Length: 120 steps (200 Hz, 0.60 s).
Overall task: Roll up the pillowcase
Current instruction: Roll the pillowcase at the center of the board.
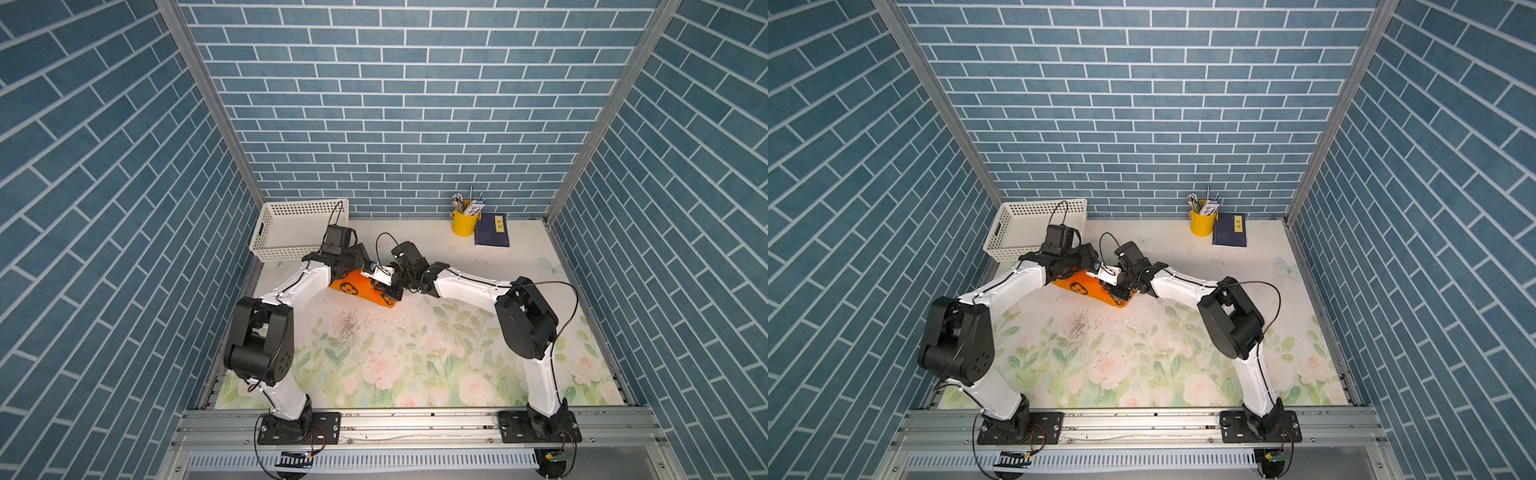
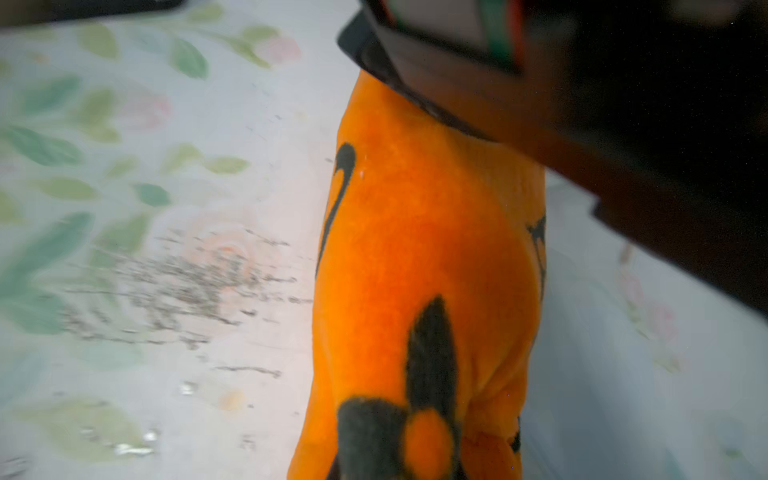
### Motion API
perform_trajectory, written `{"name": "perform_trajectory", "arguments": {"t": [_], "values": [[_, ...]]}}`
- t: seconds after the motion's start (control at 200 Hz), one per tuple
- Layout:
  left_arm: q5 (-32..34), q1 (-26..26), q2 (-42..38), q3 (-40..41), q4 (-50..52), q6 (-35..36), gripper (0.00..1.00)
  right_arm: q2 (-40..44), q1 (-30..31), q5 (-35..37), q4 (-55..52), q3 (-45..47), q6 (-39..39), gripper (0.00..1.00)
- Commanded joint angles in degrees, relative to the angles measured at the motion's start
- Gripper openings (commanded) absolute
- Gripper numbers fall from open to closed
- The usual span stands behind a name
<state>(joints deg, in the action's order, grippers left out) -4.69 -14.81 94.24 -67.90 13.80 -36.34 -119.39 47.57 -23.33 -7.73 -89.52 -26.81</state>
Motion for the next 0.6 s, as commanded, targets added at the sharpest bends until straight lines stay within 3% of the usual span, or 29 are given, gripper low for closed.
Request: {"name": "perform_trajectory", "arguments": {"t": [0.0,0.335,0.595], "values": [[-3.7,-0.3,-6.7,3.0,2.6,-1.1,0.81,-4.2,-6.1,-8.9,-9.4,-1.3,15.9,0.16],[-1.5,-0.3,-15.9,11.6,3.3,-4.4,0.83,-11.6,-7.1,-11.8,-13.3,-5.6,18.2,0.16],[2.7,-0.3,-28.2,23.3,4.9,-11.0,0.82,-14.7,-7.1,-15.1,-14.2,-9.3,20.7,0.17]]}}
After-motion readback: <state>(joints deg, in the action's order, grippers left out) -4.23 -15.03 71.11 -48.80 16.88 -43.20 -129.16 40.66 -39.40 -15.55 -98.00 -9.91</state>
